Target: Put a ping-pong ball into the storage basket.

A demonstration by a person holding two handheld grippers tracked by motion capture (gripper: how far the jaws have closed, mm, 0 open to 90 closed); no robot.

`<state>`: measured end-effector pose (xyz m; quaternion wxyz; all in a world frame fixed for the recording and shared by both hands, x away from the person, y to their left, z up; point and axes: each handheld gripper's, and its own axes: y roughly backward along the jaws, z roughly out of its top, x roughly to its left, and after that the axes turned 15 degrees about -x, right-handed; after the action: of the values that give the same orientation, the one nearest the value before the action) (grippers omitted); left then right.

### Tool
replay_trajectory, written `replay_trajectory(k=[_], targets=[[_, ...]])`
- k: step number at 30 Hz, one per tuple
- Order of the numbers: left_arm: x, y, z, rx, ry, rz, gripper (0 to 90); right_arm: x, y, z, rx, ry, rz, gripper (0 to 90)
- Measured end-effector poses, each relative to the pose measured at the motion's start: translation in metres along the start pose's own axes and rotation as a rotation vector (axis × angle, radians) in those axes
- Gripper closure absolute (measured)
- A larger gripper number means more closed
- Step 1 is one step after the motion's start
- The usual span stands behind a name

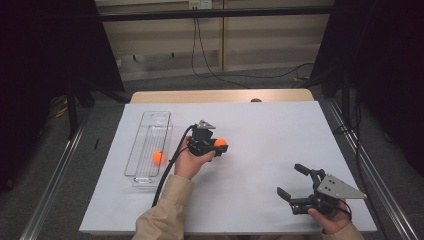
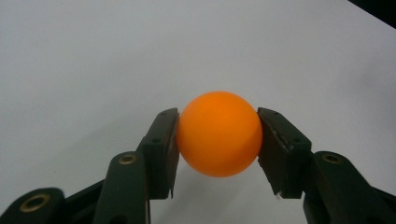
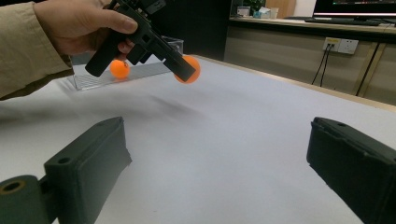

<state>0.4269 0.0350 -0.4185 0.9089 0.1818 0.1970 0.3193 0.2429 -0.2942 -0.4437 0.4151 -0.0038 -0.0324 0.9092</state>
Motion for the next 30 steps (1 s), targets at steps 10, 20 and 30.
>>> replay_trajectory(k=[10,20,30], targets=[[0.002,0.005,0.003,-0.004,0.019,0.008,50.8,0.000,0.000,0.000,0.001,-0.001,0.001,4.4],[0.005,0.011,0.007,0.009,0.033,0.007,50.9,0.000,0.000,0.000,-0.001,0.001,0.001,4.4],[0.007,0.017,0.010,0.017,0.036,0.007,50.8,0.000,0.000,0.000,-0.001,0.002,0.002,4.4]])
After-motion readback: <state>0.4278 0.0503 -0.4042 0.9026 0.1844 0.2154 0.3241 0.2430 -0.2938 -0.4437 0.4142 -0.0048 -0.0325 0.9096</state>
